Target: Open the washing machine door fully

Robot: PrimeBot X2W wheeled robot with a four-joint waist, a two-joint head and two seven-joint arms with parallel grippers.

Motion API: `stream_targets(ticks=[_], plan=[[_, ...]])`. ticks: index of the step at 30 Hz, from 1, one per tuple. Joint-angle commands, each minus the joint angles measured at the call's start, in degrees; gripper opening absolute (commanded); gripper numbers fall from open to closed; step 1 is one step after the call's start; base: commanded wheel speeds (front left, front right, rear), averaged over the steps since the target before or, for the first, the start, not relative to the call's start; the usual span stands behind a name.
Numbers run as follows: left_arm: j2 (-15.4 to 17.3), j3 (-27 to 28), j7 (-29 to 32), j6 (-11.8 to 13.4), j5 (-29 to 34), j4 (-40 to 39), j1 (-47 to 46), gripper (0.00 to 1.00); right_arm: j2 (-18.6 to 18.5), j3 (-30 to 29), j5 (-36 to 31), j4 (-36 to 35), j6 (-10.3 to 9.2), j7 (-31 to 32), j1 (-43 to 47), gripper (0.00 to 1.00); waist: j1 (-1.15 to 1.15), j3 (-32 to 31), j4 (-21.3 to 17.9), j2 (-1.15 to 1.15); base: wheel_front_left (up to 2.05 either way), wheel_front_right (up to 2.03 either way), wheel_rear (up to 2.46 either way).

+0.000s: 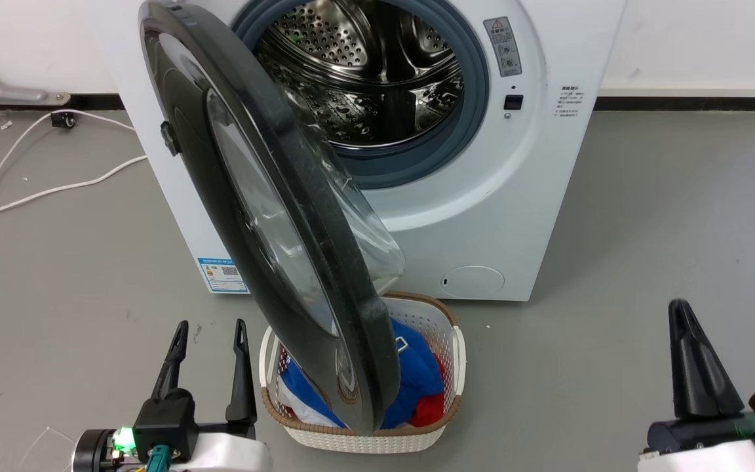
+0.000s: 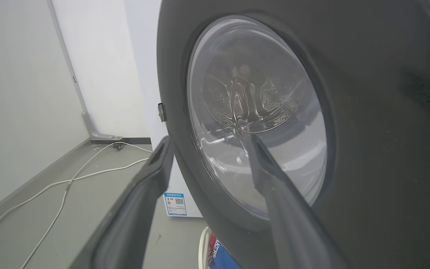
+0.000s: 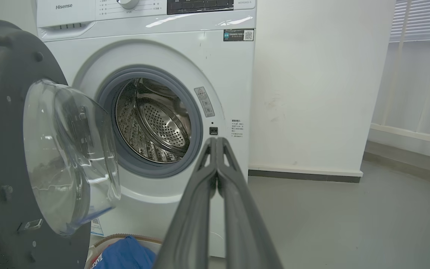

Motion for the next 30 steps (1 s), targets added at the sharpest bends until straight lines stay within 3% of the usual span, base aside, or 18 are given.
stream_targets(ticks=[1, 5, 6, 7, 27, 28, 29, 30], plan=[[0.0, -0.1, -0.2, 0.2, -0.2, 0.0, 0.5, 1.00, 0.4, -1.0, -0.7, 0.8, -0.01, -0.1, 1.2, 0.00, 0.00, 0.0, 0.2, 0.00, 0.00, 0.00, 0.00], [-0.1, -0.1, -0.2, 0.4, -0.2, -0.1, 0.6, 1.00, 0.8, -2.8, 0.5, 3.3, -0.01, -0.1, 2.6, 0.04, 0.00, -0.1, 0.3, 0.00, 0.00, 0.00, 0.00], [0.0, 0.0, -0.1, 0.4, -0.2, -0.1, 0.7, 1.00, 0.8, -3.0, 1.4, 4.2, -0.01, -0.1, 3.1, 0.34, 0.00, -0.1, 0.3, 0.00, 0.00, 0.00, 0.00], [-0.1, 0.0, -0.2, 0.4, -0.1, -0.1, 0.7, 1.00, 0.8, -3.1, 1.9, 4.7, -0.01, -0.1, 3.1, 1.00, 0.00, -0.2, 0.3, 0.00, 0.00, 0.00, 0.00], [-0.1, 0.8, -0.2, 0.7, -0.6, 0.5, 0.8, 1.00, 0.8, -1.9, 3.4, 7.7, -0.01, -0.1, 2.5, 1.00, 0.00, 0.0, 0.0, 0.00, 0.00, 0.00, 0.00], [-0.1, 0.9, -0.2, 0.7, -0.7, 0.5, 0.9, 0.59, 0.8, -1.9, 3.4, 7.8, -0.01, -0.1, 2.6, 1.00, 0.00, 0.0, 0.0, 0.00, 0.00, 0.00, 0.00], [-0.1, 1.0, -0.2, 0.8, -0.8, 0.5, 0.9, 0.26, 0.8, -1.8, 3.5, 7.8, -0.01, -0.1, 2.6, 1.00, 0.00, 0.0, 0.0, 0.00, 0.00, 0.00, 0.00], [-0.1, 1.1, -0.2, 0.9, -0.8, 0.5, 0.9, 0.00, 0.8, -1.8, 3.5, 7.9, -0.01, -0.1, 2.6, 1.00, 0.00, 0.0, -0.1, 0.00, 0.00, 0.00, 0.00]])
